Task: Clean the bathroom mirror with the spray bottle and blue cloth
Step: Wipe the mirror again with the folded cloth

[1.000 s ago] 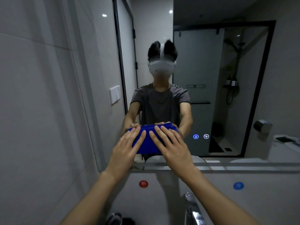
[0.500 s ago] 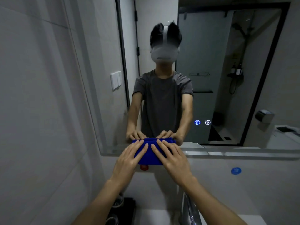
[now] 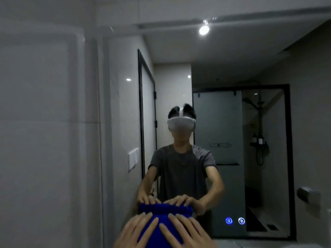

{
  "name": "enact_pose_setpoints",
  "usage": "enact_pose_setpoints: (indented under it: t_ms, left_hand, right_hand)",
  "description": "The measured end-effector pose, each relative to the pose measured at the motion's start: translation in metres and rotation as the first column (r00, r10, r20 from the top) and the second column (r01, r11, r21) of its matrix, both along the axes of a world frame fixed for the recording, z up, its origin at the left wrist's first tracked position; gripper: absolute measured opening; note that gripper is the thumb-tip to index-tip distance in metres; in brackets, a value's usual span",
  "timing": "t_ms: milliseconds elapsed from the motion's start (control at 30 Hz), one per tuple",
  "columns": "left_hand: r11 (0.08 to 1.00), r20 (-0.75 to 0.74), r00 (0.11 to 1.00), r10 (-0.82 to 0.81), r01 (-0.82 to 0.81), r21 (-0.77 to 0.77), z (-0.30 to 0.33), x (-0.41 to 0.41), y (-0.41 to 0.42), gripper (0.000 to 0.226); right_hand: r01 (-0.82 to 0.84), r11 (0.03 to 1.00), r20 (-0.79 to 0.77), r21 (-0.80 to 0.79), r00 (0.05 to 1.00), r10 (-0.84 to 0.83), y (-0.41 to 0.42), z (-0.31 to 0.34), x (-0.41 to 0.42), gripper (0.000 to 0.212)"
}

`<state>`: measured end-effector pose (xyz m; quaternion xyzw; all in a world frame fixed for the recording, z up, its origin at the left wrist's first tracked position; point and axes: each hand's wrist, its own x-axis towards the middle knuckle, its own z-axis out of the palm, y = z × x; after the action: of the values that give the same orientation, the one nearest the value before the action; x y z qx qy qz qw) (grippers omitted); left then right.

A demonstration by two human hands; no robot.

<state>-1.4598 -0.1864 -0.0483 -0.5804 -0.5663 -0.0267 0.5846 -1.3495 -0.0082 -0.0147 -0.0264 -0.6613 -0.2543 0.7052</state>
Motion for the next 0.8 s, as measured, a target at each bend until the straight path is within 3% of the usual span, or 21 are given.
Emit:
enact_pose_setpoints:
  t_ms: [33, 67, 100, 133, 200, 233, 367, 633, 800]
  left_hand:
    - [0.999, 0.142, 0.99, -0.023, 0.019, 0.025, 0.025, 0.007, -0.016, 0.038]
    - [0.997, 0.299, 0.953, -0.053, 0.033, 0.071, 0.055, 0.019, -0.021, 0.038]
    - [0.97, 0.292, 0.949, -0.117, 0.046, 0.238, 0.084, 0.023, -0.02, 0.042]
    - [0.972, 0.328, 0.941, -0.086, 0.007, 0.234, 0.117, 0.025, -0.018, 0.058]
    - [0.975, 0.336, 0.941, 0.025, -0.097, 0.199, 0.18, 0.012, -0.018, 0.088]
    - [0.978, 0.348, 0.936, 0.047, -0.113, 0.173, 0.209, 0.007, -0.018, 0.093]
    - [0.962, 0.279, 0.959, 0.052, -0.124, 0.244, 0.305, 0.011, -0.027, 0.083]
    - [0.93, 0.186, 0.981, 0.064, -0.126, 0.345, 0.429, -0.012, -0.035, 0.072]
    - [0.905, 0.174, 0.984, 0.028, -0.098, 0.413, 0.484, -0.024, -0.031, 0.066]
  right_hand:
    - [-0.186, 0.979, 0.326, -0.082, 0.923, 0.203, -0.011, 0.017, 0.011, 0.037]
    - [-0.131, 0.978, 0.418, -0.165, 0.888, 0.189, -0.02, 0.051, 0.019, 0.038]
    - [-0.135, 0.99, 0.478, -0.051, 0.867, 0.143, -0.013, 0.074, 0.013, 0.044]
    - [-0.107, 0.993, 0.5, 0.056, 0.864, 0.065, -0.005, 0.094, 0.023, 0.047]
    - [-0.084, 0.996, 0.48, 0.027, 0.875, 0.061, -0.006, 0.148, 0.029, 0.054]
    - [-0.074, 0.997, 0.468, 0.032, 0.882, 0.05, -0.013, 0.179, 0.025, 0.057]
    - [0.044, 0.997, 0.469, 0.063, 0.88, -0.068, -0.025, 0.278, 0.014, 0.079]
    - [0.169, 0.979, 0.337, 0.111, 0.921, -0.197, -0.046, 0.404, -0.005, 0.083]
    - [0.17, 0.981, 0.275, 0.093, 0.943, -0.189, -0.049, 0.462, -0.017, 0.079]
